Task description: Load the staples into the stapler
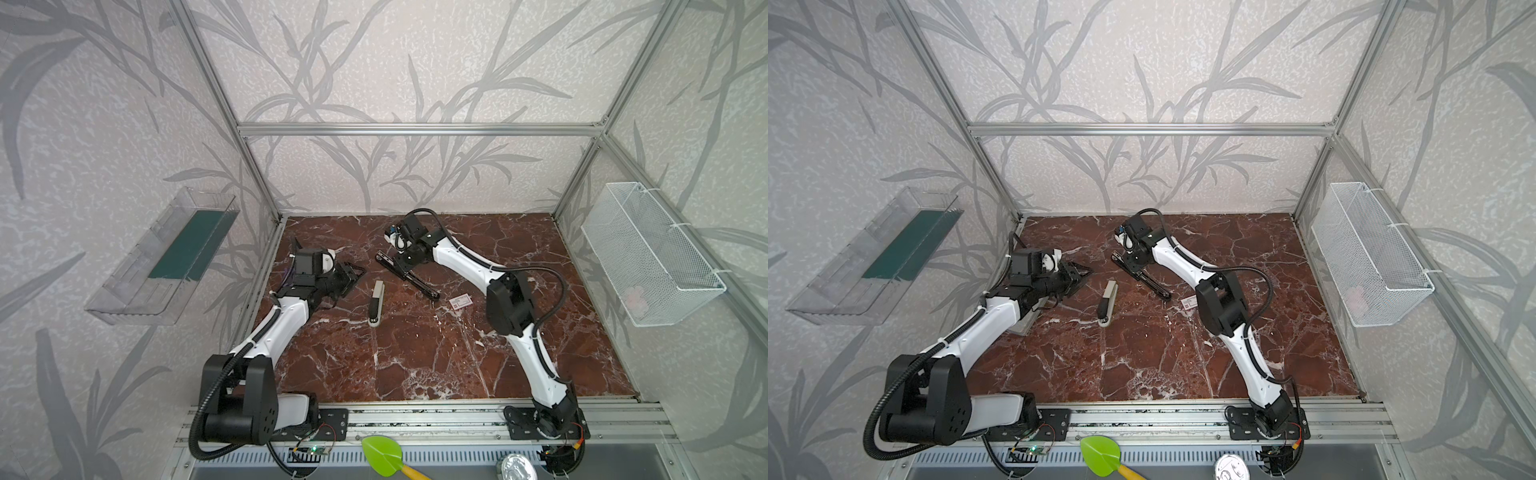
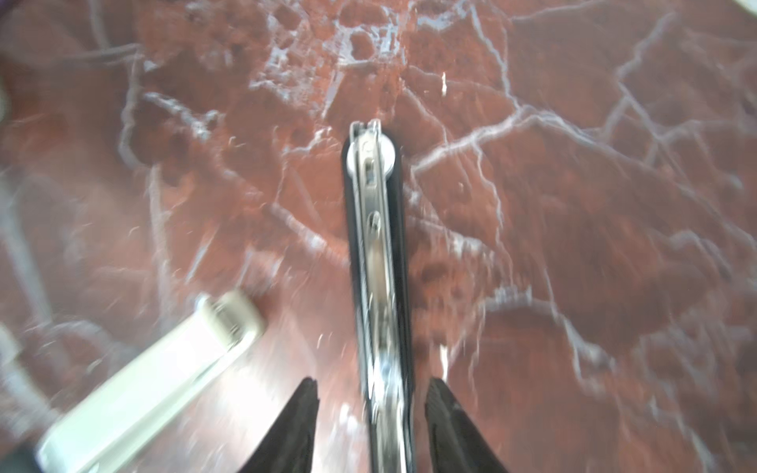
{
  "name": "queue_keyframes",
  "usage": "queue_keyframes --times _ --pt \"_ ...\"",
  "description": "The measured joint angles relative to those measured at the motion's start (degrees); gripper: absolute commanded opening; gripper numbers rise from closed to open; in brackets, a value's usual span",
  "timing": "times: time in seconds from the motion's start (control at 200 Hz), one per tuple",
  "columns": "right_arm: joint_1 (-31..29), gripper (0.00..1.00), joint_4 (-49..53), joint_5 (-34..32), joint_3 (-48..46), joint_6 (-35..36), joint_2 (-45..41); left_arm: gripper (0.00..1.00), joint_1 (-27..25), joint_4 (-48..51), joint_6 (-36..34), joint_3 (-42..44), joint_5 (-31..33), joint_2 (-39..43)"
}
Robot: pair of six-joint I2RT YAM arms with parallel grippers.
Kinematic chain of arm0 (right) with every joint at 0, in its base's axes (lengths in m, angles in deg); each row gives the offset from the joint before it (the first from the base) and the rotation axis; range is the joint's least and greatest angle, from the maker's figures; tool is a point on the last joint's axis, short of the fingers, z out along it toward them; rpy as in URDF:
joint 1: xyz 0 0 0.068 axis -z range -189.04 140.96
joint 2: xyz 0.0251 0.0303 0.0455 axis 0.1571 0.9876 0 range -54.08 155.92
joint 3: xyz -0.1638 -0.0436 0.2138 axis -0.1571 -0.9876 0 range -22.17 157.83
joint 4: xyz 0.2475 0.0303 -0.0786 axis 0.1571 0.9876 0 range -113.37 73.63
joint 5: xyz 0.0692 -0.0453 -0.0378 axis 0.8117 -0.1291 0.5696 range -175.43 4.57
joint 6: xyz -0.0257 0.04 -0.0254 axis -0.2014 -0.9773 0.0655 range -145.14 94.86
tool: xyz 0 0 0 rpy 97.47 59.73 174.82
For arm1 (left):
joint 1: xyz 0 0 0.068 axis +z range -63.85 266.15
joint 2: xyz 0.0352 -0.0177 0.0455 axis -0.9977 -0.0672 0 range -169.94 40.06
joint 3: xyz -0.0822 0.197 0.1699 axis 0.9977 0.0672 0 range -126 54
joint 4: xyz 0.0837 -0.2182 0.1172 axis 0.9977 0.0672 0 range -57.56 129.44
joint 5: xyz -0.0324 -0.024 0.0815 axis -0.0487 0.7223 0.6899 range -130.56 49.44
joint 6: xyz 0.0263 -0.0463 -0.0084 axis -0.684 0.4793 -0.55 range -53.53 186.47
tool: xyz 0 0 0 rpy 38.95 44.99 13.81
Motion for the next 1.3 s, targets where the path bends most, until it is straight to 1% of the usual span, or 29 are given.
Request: queue_keyframes --times 0.04,0.12,0.195,0.325,0.505,0.655,0.84,1.035,1.16,1.3 --pt "0.0 0.54 -3.04 0.59 -7.04 -0.83 -5.51 0.54 -0.61 2.12 -1.77 -0.35 0.96 0.0" --pt "0.11 0.55 -7.74 1.77 -17.99 -1.84 -15.39 0.56 -2.89 6.51 -5.29 -0.57 3.39 -0.28" --pt "0.22 0.55 -10.51 2.51 -22.49 -2.69 -20.11 0.56 -5.88 10.19 -7.76 -1.44 6.16 -1.46" --pt "0.24 0.55 -14.78 3.48 -29.46 -4.11 -24.37 0.56 -9.79 14.4 -11.15 -5.18 10.03 -5.31" --pt "0.52 0.55 -17.46 4.57 -38.95 -6.99 -25.57 0.56 -10.75 17.16 -14.62 -12.79 13.75 -13.33" --pt "1.01 0.55 -17.88 5.01 -42.03 -8.61 -26.03 0.56 -10.99 18.36 -16.68 -19.98 15.93 -22.36" --pt "1.81 0.55 -18.91 5.14 -42.84 -9.38 -28.83 0.56 -12.09 19.34 -17.92 -22.75 16.02 -29.44" --pt "2.95 0.55 -19.69 5.42 -44.76 -9.86 -31.3 0.53 -14.34 19.1 -18.45 -24.48 12.72 -31.67" --pt "3.5 0.55 -19.67 5.73 -46.1 -9.9 -31.93 0.49 -16.74 19.04 -19.71 -25.9 9.99 -31.95" --pt "3.85 0.55 -19.69 8.66 -46.49 -9.03 -31.93 0.49 -18.99 19.41 -21.05 -26.03 7.85 -31.95"
